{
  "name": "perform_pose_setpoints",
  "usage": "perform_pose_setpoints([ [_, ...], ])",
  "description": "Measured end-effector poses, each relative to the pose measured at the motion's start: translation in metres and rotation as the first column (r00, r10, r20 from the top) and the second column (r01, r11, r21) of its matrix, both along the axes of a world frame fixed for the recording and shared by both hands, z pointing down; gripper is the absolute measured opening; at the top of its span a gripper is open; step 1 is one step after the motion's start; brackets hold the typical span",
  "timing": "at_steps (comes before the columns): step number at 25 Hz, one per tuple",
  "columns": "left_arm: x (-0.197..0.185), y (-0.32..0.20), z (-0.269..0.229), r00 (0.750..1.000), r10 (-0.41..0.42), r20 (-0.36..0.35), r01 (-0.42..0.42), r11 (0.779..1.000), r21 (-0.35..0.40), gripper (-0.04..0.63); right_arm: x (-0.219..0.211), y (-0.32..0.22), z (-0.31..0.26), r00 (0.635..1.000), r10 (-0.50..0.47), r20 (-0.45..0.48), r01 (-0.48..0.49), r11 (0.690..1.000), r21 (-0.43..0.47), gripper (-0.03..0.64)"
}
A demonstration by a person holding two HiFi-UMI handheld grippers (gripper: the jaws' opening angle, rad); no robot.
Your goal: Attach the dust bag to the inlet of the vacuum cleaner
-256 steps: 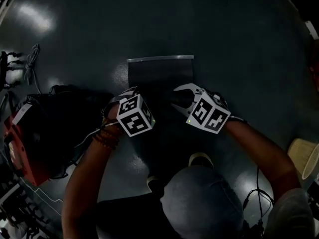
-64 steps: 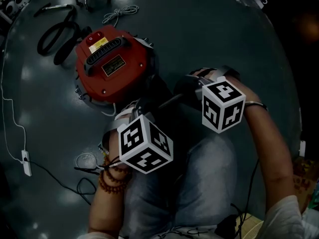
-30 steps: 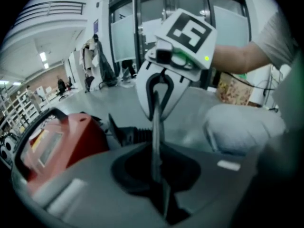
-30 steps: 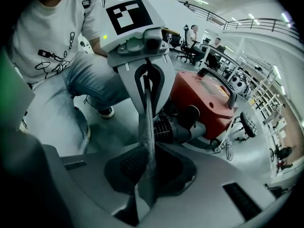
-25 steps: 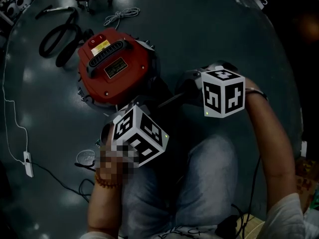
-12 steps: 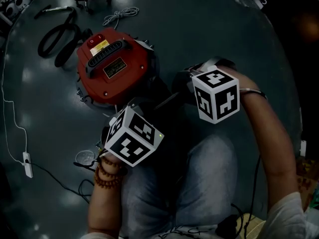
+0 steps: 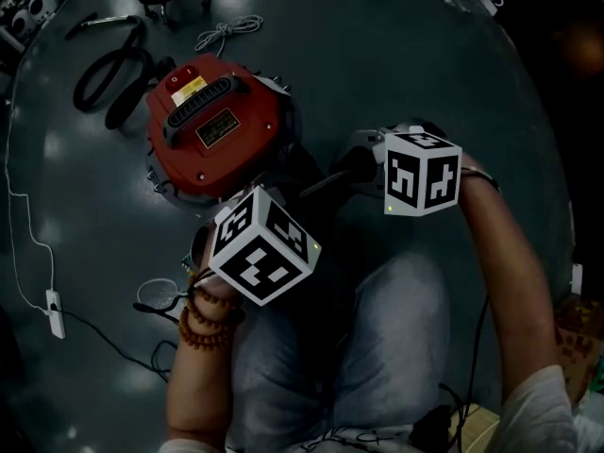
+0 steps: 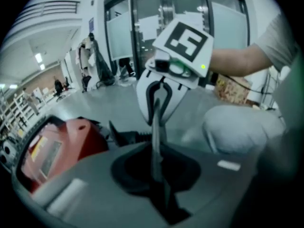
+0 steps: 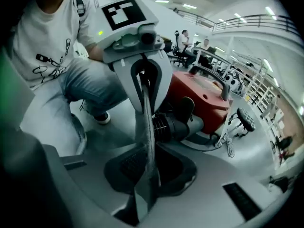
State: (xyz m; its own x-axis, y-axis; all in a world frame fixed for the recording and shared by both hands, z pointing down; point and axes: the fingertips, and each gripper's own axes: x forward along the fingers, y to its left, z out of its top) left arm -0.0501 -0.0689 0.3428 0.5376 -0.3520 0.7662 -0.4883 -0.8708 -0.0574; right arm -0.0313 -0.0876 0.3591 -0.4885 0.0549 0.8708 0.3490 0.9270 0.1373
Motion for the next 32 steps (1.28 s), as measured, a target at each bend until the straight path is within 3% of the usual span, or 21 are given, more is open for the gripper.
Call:
perform_pose_setpoints([
  [4,-0.008,0.005,0.004,0.981,-0.077,-0.179,0.063,0.995,-0.083,0.028,-0.008,0.004,-0.004,0.975,-0.131,-0.182,0.154,0.981,0.12,0.041],
  [7,-0.011,0.008,0.005,0.97,-0.103,-0.221,0.08,0.991,-0.109,0.028,-0.012,0.005,-0.004,0.955,-0.175,-0.239,0.21,0.969,0.129,0.045],
  [9,-0.011,0.006,0.004,0.983,-0.084,-0.162,0.073,0.995,-0.074,0.028,-0.011,0.003,-0.004,0.966,-0.158,-0.205,0.18,0.979,0.094,0.046],
  [13,-0.004,-0.007,0.001,0.999,-0.002,0.042,0.002,1.0,0.018,0.035,-0.003,-0.007,0.0,0.998,-0.021,-0.056,0.02,1.0,-0.006,0.045],
  [16,0.0,-0.013,-0.001,0.995,0.028,0.091,-0.031,0.999,0.03,0.04,0.001,-0.009,0.004,0.996,0.078,0.04,-0.074,0.993,-0.091,0.045],
  [19,-0.002,-0.013,0.0,1.0,-0.011,-0.004,0.011,1.0,0.012,0.038,-0.001,-0.01,0.004,0.998,0.066,0.019,-0.064,0.996,-0.054,0.046],
  [22,-0.009,-0.008,0.004,0.984,-0.082,-0.159,0.074,0.996,-0.054,0.029,-0.008,-0.01,0.0,0.99,-0.049,-0.13,0.06,0.995,0.084,0.046],
  [25,-0.015,-0.004,0.01,0.964,-0.124,-0.237,0.099,0.989,-0.113,0.029,-0.015,-0.008,0.0,0.957,-0.142,-0.252,0.186,0.969,0.161,0.049],
  [28,-0.014,-0.005,0.009,0.98,-0.1,-0.171,0.088,0.993,-0.077,0.029,-0.015,-0.008,0.001,0.963,-0.142,-0.227,0.176,0.975,0.135,0.052],
  [30,-0.01,-0.009,0.005,0.997,-0.056,-0.044,0.056,0.998,-0.003,0.031,-0.011,-0.011,0.001,0.987,-0.079,-0.138,0.09,0.993,0.077,0.052],
  [32,-0.004,-0.015,0.001,0.997,-0.016,0.074,0.011,0.998,0.058,0.037,-0.005,-0.015,0.002,0.999,0.007,-0.045,-0.007,1.0,0.002,0.051],
])
